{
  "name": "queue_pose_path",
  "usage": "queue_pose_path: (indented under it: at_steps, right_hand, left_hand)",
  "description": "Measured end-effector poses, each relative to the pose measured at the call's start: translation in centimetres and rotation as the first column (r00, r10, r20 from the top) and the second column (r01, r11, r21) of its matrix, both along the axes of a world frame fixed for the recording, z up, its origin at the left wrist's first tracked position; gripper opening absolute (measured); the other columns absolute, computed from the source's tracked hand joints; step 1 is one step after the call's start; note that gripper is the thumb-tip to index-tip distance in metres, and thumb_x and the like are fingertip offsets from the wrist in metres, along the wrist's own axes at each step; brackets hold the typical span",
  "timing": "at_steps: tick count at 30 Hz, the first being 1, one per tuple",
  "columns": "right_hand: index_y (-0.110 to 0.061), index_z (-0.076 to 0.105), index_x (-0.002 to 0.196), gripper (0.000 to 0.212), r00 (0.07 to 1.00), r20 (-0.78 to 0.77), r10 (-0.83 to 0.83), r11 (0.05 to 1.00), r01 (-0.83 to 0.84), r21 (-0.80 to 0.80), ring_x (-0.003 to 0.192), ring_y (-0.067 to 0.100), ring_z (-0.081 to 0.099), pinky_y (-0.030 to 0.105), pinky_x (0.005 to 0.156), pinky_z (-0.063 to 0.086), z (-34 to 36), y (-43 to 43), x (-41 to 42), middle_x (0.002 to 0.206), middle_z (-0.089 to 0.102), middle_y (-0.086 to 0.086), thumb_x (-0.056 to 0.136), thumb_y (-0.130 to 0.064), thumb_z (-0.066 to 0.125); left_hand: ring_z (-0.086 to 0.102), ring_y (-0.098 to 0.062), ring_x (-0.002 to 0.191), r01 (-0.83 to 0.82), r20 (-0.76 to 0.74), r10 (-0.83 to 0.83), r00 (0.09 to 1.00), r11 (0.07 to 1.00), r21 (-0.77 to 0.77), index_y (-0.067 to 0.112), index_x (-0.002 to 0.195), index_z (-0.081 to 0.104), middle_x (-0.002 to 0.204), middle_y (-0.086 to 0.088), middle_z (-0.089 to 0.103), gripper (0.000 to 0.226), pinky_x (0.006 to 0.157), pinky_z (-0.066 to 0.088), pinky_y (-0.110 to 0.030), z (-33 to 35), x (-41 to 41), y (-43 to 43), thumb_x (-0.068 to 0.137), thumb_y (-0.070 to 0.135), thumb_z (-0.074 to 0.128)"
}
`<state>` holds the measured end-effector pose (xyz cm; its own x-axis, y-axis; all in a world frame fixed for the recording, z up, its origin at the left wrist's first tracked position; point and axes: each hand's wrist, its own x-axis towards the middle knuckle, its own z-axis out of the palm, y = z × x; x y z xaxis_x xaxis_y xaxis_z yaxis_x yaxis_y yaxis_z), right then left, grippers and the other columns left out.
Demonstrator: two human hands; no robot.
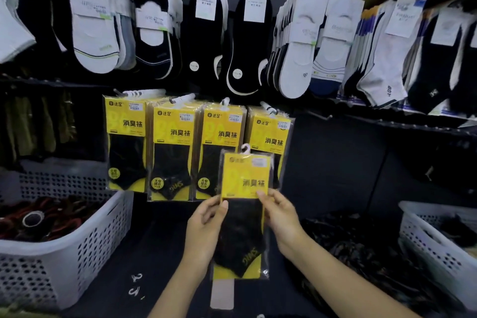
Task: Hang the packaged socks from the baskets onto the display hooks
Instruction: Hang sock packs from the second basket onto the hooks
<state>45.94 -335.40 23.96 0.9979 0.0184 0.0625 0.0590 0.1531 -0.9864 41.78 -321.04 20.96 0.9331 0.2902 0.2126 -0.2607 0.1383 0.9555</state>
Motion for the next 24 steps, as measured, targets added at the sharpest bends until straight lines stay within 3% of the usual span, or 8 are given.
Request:
queue_pose_path:
  at_steps: [3, 7, 10, 12, 16, 19, 21, 24]
  right_hand:
    - [-0.013, 0.059, 0.077, 0.018, 0.976, 0.019, -0.219, 0.974, 0.217, 0.071, 0.091, 0.027, 0.060, 0.044, 0.092, 0.048, 2.1, -1.6, 1.2, 0.094, 0.066, 0.016, 0.094, -0.018, 0.059]
    - [-0.017, 0.045, 0.067, 0.031, 0.918, 0.063, -0.391, 0.920, 0.386, 0.075, 0.079, 0.021, 0.046, 0.035, 0.075, 0.042, 5.3, -3.2, 3.0, 0.079, 0.049, 0.008, 0.094, -0.023, 0.059]
    - [-0.014, 0.047, 0.070, 0.028, 0.915, 0.126, -0.383, 0.923, 0.385, 0.009, 0.076, 0.019, 0.043, 0.027, 0.070, 0.040, 6.6, -3.4, 4.1, 0.072, 0.045, 0.003, 0.094, -0.024, 0.057]
    - [-0.009, 0.052, 0.079, 0.022, 0.923, 0.152, -0.353, 0.931, 0.363, -0.043, 0.078, 0.022, 0.047, 0.032, 0.074, 0.045, 7.1, -3.0, 4.7, 0.079, 0.050, 0.008, 0.095, -0.023, 0.057]
    - [-0.012, 0.057, 0.081, 0.017, 0.946, 0.092, -0.312, 0.940, 0.322, -0.114, 0.084, 0.027, 0.054, 0.036, 0.086, 0.050, 7.1, -2.5, 6.3, 0.090, 0.057, 0.018, 0.095, -0.022, 0.057]
    - [-0.011, 0.055, 0.078, 0.020, 0.951, 0.009, -0.310, 0.944, 0.309, -0.120, 0.089, 0.029, 0.059, 0.043, 0.098, 0.049, 6.5, -2.6, 7.5, 0.091, 0.059, 0.022, 0.092, -0.025, 0.062]
    - [-0.012, 0.062, 0.090, 0.014, 0.939, -0.038, -0.341, 0.937, 0.336, -0.099, 0.104, 0.028, 0.062, 0.043, 0.098, 0.049, 5.4, -2.9, 7.9, 0.105, 0.066, 0.011, 0.089, -0.025, 0.066]
    - [-0.009, 0.061, 0.115, 0.031, 0.920, -0.078, -0.384, 0.918, 0.371, -0.137, 0.112, 0.024, 0.058, 0.038, 0.101, 0.047, 2.6, -3.8, 7.4, 0.121, 0.062, 0.010, 0.089, -0.025, 0.066]
  left_hand:
    - [0.067, -0.006, 0.094, 0.109, -0.028, -0.108, 0.994, 0.993, 0.047, 0.030, 0.110, 0.062, 0.098, 0.008, 0.072, 0.020, 0.083, 0.052, -0.023, 0.0, 0.3, -0.5, 0.091, 0.026, 0.056]
    - [0.061, 0.000, 0.099, 0.215, -0.053, -0.211, 0.976, 0.970, 0.110, 0.037, 0.114, 0.054, 0.102, 0.014, 0.066, 0.021, 0.076, 0.049, -0.011, 0.3, 0.7, -1.6, 0.094, 0.028, 0.051]
    - [0.055, -0.002, 0.113, 0.248, -0.058, -0.242, 0.969, 0.960, 0.129, 0.038, 0.123, 0.048, 0.119, 0.014, 0.060, 0.031, 0.098, 0.045, -0.022, 0.4, 1.2, -2.3, 0.092, 0.036, 0.051]
    - [0.052, -0.003, 0.116, 0.248, -0.065, -0.241, 0.968, 0.961, 0.120, 0.036, 0.128, 0.047, 0.122, 0.015, 0.057, 0.037, 0.104, 0.041, -0.028, 0.2, 1.6, -2.6, 0.092, 0.039, 0.051]
    - [0.053, 0.002, 0.112, 0.237, -0.085, -0.230, 0.969, 0.968, 0.083, 0.036, 0.132, 0.045, 0.116, 0.022, 0.057, 0.040, 0.095, 0.044, -0.020, -0.4, 2.1, -2.7, 0.093, 0.038, 0.050]
    - [0.049, -0.004, 0.120, 0.234, -0.121, -0.222, 0.968, 0.968, 0.095, 0.033, 0.137, 0.042, 0.126, 0.016, 0.053, 0.045, 0.107, 0.037, -0.030, -0.9, 2.4, -2.5, 0.094, 0.040, 0.049]
    - [0.046, -0.002, 0.118, 0.248, -0.141, -0.231, 0.963, 0.962, 0.111, 0.031, 0.140, 0.040, 0.128, 0.014, 0.050, 0.047, 0.105, 0.035, -0.027, -1.3, 2.3, -2.5, 0.094, 0.040, 0.048]
    - [0.045, -0.002, 0.115, 0.244, -0.164, -0.219, 0.962, 0.958, 0.152, 0.026, 0.141, 0.039, 0.133, 0.008, 0.049, 0.048, 0.097, 0.035, -0.020, -2.3, 1.9, -2.5, 0.095, 0.037, 0.049]
